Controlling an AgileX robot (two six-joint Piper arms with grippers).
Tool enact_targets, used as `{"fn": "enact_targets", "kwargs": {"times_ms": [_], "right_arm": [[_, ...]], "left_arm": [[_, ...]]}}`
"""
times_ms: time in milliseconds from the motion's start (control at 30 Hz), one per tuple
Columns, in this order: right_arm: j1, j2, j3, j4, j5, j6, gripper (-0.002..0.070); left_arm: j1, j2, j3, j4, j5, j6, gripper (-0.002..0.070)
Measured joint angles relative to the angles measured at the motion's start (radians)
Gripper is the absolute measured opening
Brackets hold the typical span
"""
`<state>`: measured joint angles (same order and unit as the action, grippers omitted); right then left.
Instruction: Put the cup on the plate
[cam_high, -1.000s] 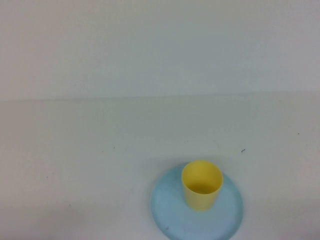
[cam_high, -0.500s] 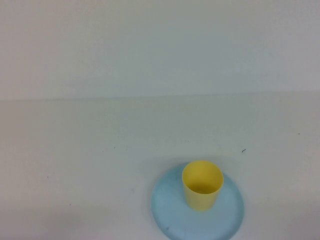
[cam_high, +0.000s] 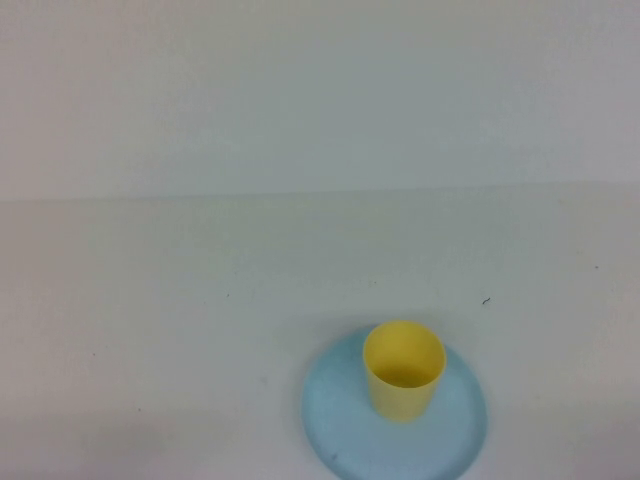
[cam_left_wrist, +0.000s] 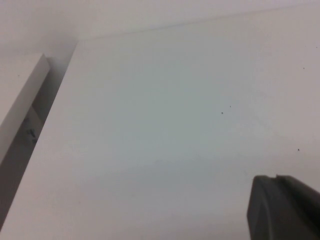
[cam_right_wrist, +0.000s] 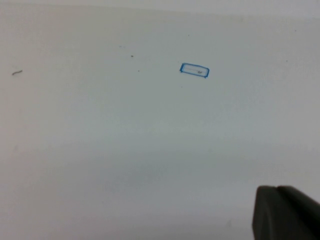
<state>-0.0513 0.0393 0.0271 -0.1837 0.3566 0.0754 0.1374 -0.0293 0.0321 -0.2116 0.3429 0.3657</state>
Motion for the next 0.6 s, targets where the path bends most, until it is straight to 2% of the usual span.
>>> {"fn": "enact_targets", "kwargs": {"times_ms": [600], "right_arm": [[0.0,0.0,0.0,0.038,-0.003,-0.002,0.0015]], "left_arm": [[0.0,0.0,0.0,0.0,0.0,-0.003,0.0001]]}}
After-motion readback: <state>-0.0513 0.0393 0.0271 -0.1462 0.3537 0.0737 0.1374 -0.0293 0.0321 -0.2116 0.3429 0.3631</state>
